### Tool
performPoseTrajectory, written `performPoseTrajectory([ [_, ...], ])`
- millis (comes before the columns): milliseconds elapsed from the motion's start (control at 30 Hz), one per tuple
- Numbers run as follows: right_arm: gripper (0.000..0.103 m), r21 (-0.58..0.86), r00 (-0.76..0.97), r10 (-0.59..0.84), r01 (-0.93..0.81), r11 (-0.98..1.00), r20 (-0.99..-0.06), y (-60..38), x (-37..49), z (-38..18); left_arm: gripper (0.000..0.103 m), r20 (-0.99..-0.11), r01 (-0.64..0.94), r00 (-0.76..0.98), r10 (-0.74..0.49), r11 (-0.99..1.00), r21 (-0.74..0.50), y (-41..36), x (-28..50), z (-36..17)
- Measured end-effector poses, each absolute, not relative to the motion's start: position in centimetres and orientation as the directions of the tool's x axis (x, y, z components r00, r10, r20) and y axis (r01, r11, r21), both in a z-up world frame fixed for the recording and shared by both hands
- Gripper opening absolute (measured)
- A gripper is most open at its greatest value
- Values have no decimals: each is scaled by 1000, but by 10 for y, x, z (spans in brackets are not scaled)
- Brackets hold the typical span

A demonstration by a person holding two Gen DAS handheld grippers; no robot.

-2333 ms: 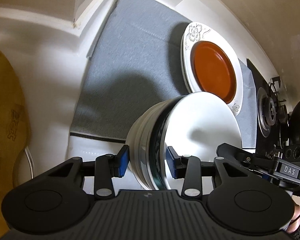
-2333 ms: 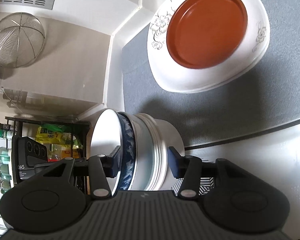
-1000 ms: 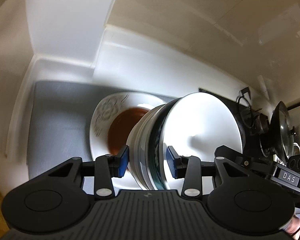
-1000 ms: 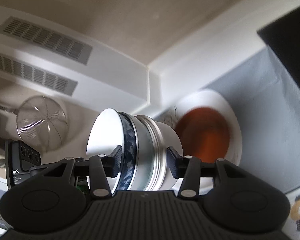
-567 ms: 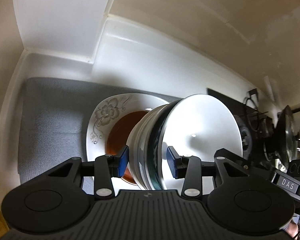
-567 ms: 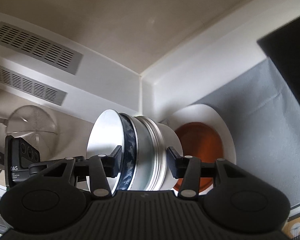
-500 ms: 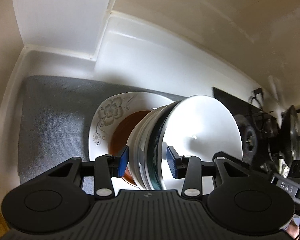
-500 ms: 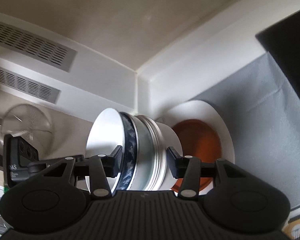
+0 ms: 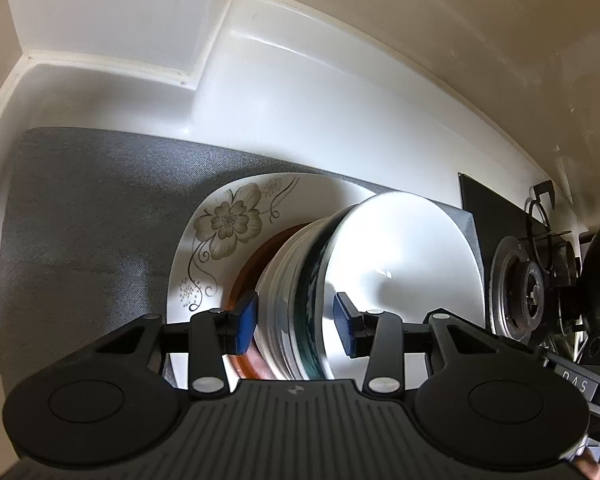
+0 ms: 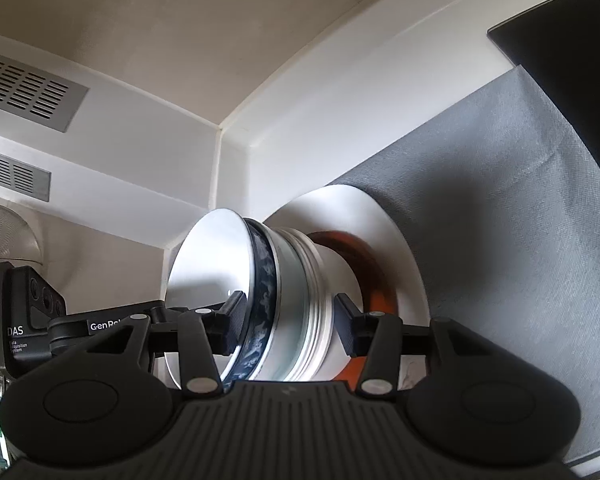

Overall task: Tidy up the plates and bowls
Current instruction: 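Lower the nested bowls onto the orange plate with both grippers, then open both grippers and release the bowls on the stack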

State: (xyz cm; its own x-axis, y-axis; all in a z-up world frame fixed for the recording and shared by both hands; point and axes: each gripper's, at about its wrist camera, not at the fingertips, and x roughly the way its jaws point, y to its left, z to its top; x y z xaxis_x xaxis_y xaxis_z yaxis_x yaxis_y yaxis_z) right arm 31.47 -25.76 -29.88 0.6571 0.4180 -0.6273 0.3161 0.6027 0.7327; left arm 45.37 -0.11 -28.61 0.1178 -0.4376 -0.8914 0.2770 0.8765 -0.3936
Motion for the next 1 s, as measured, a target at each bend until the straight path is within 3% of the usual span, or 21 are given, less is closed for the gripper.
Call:
performPoseTrajectory([
  [267,51,705,646,403,310,638,-648,-257,316,-306,38,-865,328,201,-460,864,-382,3,444,-287],
  [333,54,697,654,382,322,640,-653,-255,311,-302,44,-849,325,270,-455,873,-364,9,435,-280],
  [500,68,577,672,234,346,740,-703,-240,280,-264,74,-807,298,446,-388,914,-275,31,401,-246],
  [600,80,473,680,139,334,815,-720,-219,255,-232,86,-787,295,508,-350,929,-222,42,374,-220],
  [667,82,399,673,76,340,852,-735,-204,240,-216,92,-783,301,517,-347,930,-212,46,355,-205],
  [767,85,266,618,-50,408,873,-784,-182,221,-198,93,-803,292,515,-299,942,-163,45,326,-185],
  [900,85,255,646,-38,354,900,-762,-160,191,-173,93,-793,300,544,-274,946,-121,37,280,-155],
  [1000,94,190,628,-73,341,921,-775,-148,171,-152,93,-788,309,553,-269,945,-105,30,243,-129],
])
